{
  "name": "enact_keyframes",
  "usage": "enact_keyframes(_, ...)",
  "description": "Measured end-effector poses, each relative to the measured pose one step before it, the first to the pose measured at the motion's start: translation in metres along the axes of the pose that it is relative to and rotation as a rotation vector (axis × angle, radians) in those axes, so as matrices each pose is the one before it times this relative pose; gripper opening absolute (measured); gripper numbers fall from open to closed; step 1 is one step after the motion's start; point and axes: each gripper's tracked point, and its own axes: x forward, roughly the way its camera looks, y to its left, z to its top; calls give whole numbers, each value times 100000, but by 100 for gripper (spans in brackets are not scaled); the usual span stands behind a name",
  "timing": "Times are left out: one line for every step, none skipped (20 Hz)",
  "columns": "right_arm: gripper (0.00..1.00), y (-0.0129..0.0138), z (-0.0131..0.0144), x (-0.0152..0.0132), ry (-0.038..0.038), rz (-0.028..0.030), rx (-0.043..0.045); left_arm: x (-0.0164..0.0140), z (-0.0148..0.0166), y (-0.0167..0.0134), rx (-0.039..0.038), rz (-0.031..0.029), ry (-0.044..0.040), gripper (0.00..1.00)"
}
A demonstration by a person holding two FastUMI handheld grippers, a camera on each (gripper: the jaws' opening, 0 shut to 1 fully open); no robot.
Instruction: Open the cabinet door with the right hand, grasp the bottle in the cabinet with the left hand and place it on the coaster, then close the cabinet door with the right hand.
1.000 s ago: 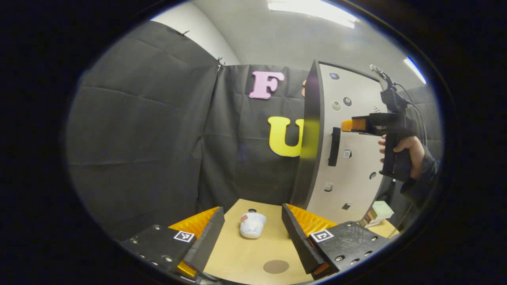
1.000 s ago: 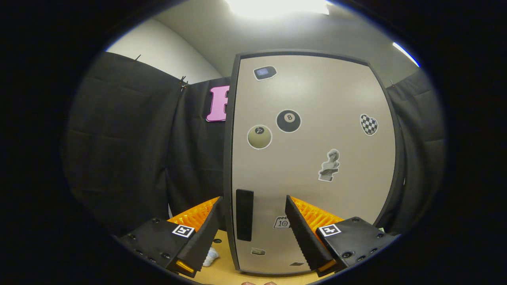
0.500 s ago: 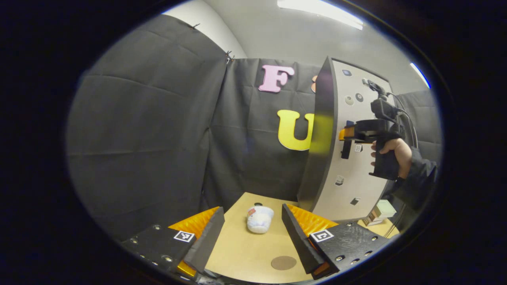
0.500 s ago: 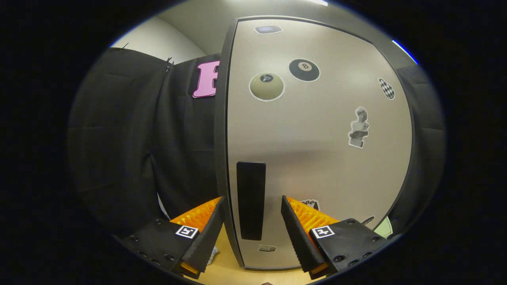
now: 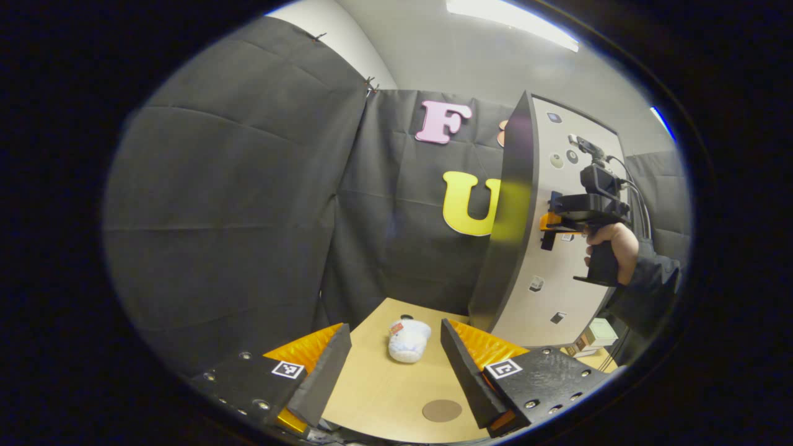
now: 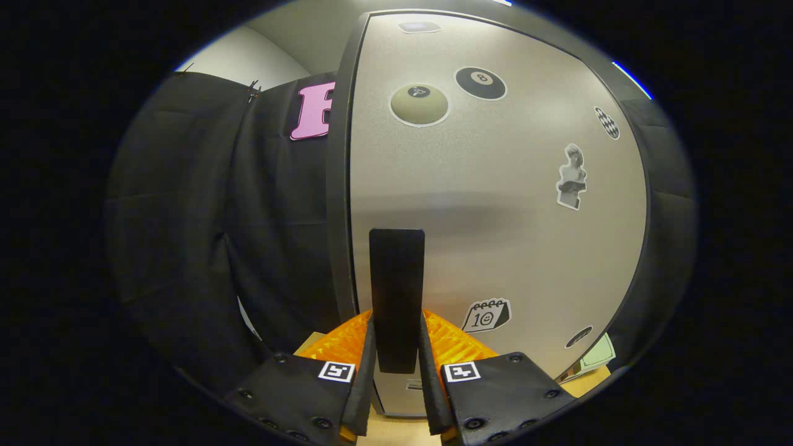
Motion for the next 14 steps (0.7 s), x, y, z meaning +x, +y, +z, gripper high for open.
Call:
enact_keyframes(35, -49, 47, -5, -102, -238, -316, -56, 33, -99, 617, -131, 40, 89)
enact_keyframes(35, -108, 26, 117, 323, -495, -263, 16, -123, -287, 533, -73, 225, 89)
enact_keyframes(33, -7, -109, -189, 164, -148, 428, -78, -5, -152, 408, -50, 215, 89)
enact_keyframes(33, 41, -26, 83, 405, -71, 369, 62, -47, -229, 344, -91, 23, 89)
enact_keyframes(33, 4, 56, -28, 133, -226, 425, 15, 28, -127, 244, -143, -88, 89)
enact_keyframes(33, 12, -62, -76, 162, -343, 1009, -155, 15, -72, 268, -146, -168, 89)
enact_keyframes(27, 2, 26, 129, -20, 238, -588, -120, 125, -130, 413, -166, -293, 89)
enact_keyframes(27, -5, -29, 6, -285, 314, -137, -190, -26, -41, 470, 22, -171, 90)
enact_keyframes(20, 10, -137, 49, 442, 1061, -403, -133, 96, 12, 577, 66, -305, 90)
enact_keyframes(15, 82, 137, -29, -81, 1238, -851, -132, 50, 34, 492, 64, -336, 90)
enact_keyframes(16, 2, -153, -80, 850, 1195, -877, -103, 164, 8, 427, 41, -202, 90)
enact_keyframes(11, -19, 72, -122, -302, 365, 63, -98, 14, 25, 263, 44, -155, 89)
enact_keyframes(11, -13, -63, -63, -280, 278, -481, -26, 13, -8, 73, -95, -125, 89)
enact_keyframes(11, -51, -8, -42, -506, 252, 193, 203, -74, -19, 5, -128, 115, 89)
